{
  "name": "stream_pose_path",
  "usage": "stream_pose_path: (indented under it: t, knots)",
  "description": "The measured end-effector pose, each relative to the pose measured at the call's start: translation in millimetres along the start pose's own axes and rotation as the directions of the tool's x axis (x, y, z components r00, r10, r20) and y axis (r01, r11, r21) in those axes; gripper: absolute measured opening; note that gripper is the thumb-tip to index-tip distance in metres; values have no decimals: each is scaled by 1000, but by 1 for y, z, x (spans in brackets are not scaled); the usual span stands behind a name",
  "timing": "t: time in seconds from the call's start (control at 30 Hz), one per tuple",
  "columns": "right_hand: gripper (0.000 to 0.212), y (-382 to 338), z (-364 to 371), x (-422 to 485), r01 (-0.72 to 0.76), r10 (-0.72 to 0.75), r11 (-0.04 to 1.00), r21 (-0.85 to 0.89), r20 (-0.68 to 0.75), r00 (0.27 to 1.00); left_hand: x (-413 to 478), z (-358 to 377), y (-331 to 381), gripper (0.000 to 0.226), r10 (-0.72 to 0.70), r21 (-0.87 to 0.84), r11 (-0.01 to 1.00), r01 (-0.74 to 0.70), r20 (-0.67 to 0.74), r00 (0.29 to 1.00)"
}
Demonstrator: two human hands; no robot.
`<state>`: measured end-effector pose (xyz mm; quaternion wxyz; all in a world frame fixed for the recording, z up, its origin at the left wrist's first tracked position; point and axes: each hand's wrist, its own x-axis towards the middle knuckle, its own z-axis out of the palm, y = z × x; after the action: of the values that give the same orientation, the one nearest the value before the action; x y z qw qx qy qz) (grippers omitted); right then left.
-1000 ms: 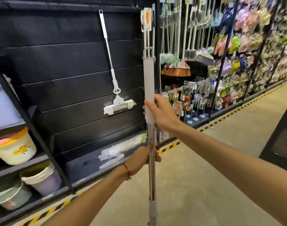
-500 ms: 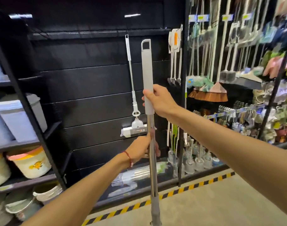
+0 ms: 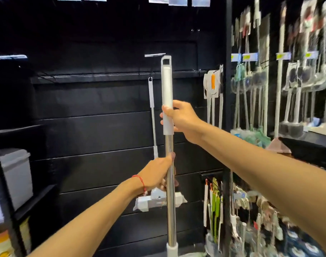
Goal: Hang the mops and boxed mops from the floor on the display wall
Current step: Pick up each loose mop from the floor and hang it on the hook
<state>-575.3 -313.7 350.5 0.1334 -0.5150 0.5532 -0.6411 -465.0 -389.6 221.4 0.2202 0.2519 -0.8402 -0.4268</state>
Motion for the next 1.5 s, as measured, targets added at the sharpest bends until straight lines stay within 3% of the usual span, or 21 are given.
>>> stream_pose_path:
  t: [0.3,0.7,1.23,1.5]
  knots:
    - [31,38,-2,150,127,-125,992,-7,104,987,129,-52,3,71,9,59,998,-3,-105,994]
    - [34,105,1,325,153,-155,988,27,175,972,294,-103,-18,71,-82,86,991,98,-166,983]
    - [28,141,37,430,194,-190,980,-33,113,975,395,-163,-49,72,-79,54,995,87,-138,987]
    - [39,158,52,450,138,-130,988,-73,100,986,415,-179,-72,70,-109,46,992,114,-89,990]
